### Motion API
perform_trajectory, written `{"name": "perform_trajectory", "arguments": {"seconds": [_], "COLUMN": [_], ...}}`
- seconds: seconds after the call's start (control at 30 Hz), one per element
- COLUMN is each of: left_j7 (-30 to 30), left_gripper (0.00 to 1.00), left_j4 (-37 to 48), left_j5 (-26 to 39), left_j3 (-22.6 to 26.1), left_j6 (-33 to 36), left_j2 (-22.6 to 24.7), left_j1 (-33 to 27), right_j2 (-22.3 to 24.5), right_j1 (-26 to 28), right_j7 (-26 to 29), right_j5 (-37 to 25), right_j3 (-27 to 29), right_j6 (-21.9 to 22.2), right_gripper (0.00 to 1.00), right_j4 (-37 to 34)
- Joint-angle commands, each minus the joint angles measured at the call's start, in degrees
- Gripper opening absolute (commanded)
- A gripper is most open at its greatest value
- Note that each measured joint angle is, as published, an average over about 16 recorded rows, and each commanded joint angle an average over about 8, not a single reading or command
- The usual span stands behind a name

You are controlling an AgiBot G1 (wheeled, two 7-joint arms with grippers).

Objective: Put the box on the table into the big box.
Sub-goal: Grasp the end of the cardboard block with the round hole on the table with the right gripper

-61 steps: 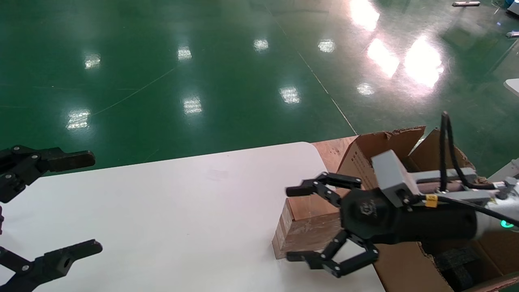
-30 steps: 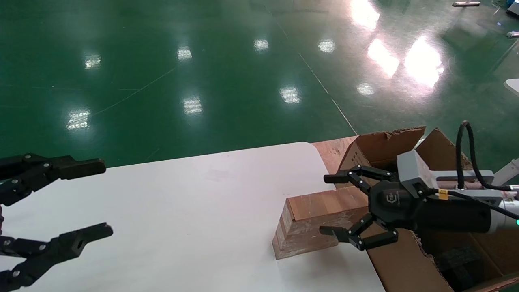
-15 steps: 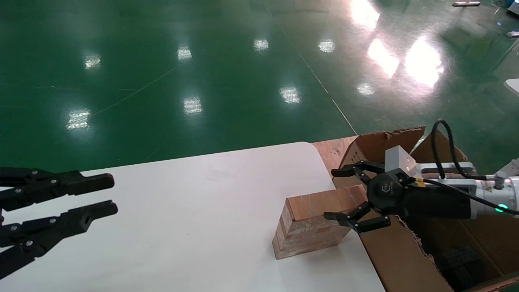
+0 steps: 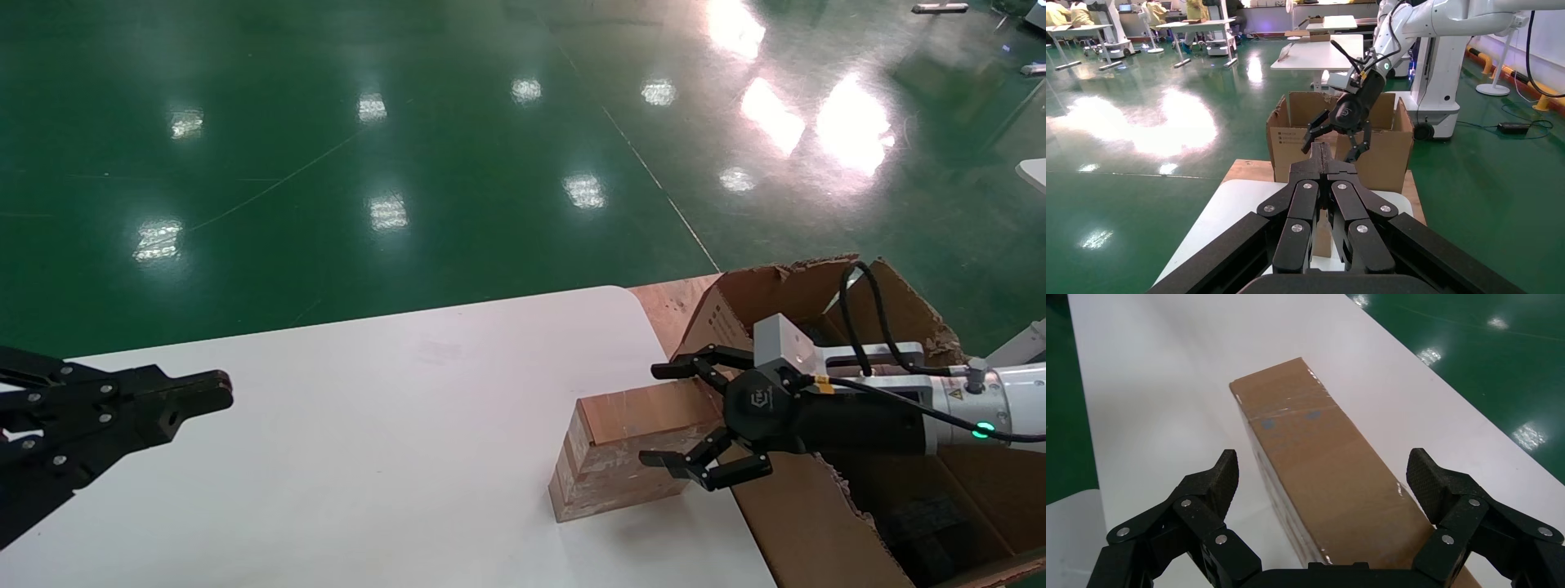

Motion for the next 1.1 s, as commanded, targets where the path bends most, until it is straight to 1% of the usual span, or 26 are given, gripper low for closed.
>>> {"name": "perform_trajectory", "arguments": {"seconds": [0.03,0.17,0.2,0.23,0.27,0.3,0.5,0.53,0.57,1.1], "left_j7": [0.0,0.0,0.0,0.0,0.0,0.0,0.0,0.0,0.0,0.0], "left_gripper": [0.35,0.85,0.94,0.99,1.00,1.00,1.00,1.00,1.00,1.00], "left_j4": [0.0,0.0,0.0,0.0,0.0,0.0,0.0,0.0,0.0,0.0], "left_j5": [0.0,0.0,0.0,0.0,0.0,0.0,0.0,0.0,0.0,0.0], "left_j3": [0.0,0.0,0.0,0.0,0.0,0.0,0.0,0.0,0.0,0.0], "left_j6": [0.0,0.0,0.0,0.0,0.0,0.0,0.0,0.0,0.0,0.0], "left_j2": [0.0,0.0,0.0,0.0,0.0,0.0,0.0,0.0,0.0,0.0], "left_j1": [0.0,0.0,0.0,0.0,0.0,0.0,0.0,0.0,0.0,0.0], "right_j2": [0.2,0.4,0.4,0.4,0.4,0.4,0.5,0.5,0.5,0.4], "right_j1": [0.0,0.2,0.2,0.3,0.3,0.3,0.3,0.3,0.3,0.2], "right_j7": [0.0,0.2,0.3,0.3,0.3,0.3,0.3,0.3,0.3,0.2], "right_j5": [0.4,0.7,0.8,0.8,0.8,0.9,0.9,0.9,0.9,0.8], "right_j3": [-0.6,-1.7,-1.8,-1.9,-2.1,-2.2,-2.0,-1.9,-1.9,-1.5], "right_j6": [0.0,-0.1,-0.1,-0.1,-0.1,-0.1,-0.1,-0.1,-0.1,-0.1], "right_gripper": [1.00,1.00,1.00,1.00,0.98,0.90,0.15,0.05,0.00,0.00], "right_j4": [0.4,1.1,1.2,1.3,1.3,1.4,1.4,1.3,1.3,1.1]}}
